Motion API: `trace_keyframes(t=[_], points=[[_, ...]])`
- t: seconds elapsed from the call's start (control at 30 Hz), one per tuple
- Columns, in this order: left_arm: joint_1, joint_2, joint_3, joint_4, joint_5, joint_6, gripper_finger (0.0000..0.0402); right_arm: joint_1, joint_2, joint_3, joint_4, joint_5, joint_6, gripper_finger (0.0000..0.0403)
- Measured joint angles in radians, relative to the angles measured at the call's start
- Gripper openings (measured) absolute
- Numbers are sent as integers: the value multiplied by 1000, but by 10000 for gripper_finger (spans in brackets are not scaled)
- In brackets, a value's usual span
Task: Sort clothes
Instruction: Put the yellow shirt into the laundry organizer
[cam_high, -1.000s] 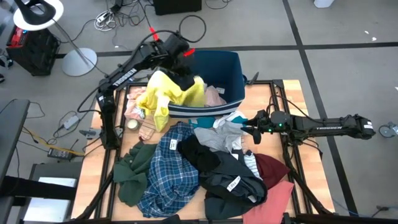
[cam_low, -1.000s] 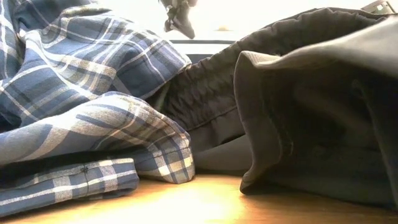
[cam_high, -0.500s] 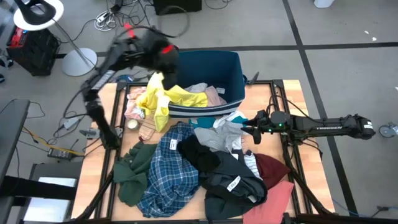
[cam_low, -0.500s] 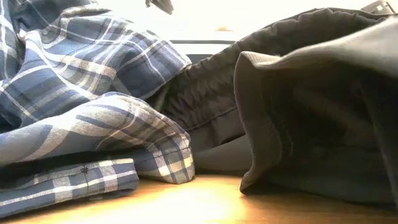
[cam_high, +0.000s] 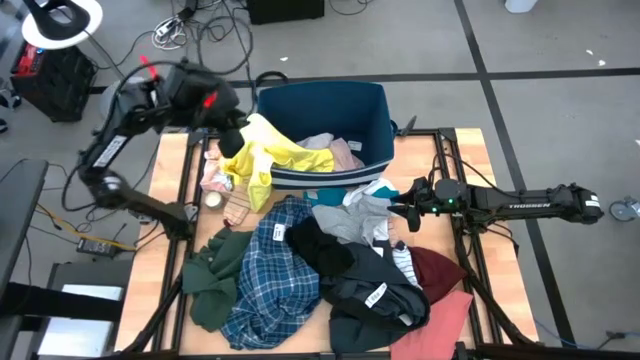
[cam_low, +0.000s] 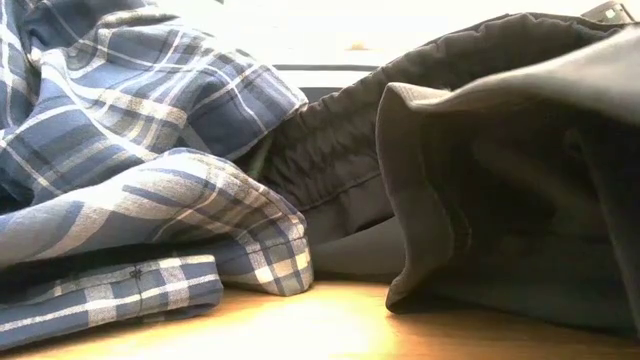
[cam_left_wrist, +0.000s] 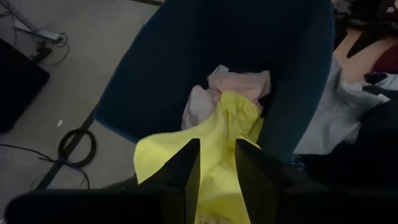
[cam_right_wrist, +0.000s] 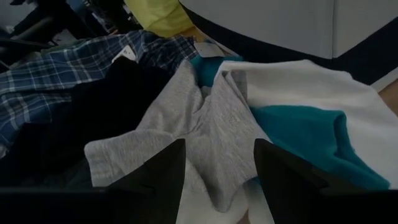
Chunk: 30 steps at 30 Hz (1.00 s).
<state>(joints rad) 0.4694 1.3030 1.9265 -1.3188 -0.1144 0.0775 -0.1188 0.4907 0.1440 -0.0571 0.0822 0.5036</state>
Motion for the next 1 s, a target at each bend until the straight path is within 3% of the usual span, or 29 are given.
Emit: trace_keyframes(t=[0.33,0.53,0.87,1.0], points=[[2,-409,-617,315,-38,-57,105,0,0,0,0,0,1,192],[34,-531,-908,452,-68,-91,105,0,0,0,2,0,4,192],[187,-531,-1146,660,-47,-86,91,0,0,0,5,0,22,192],[258,-531,-1201,692,14,-84,82,0,0,0,5,0,19,192]])
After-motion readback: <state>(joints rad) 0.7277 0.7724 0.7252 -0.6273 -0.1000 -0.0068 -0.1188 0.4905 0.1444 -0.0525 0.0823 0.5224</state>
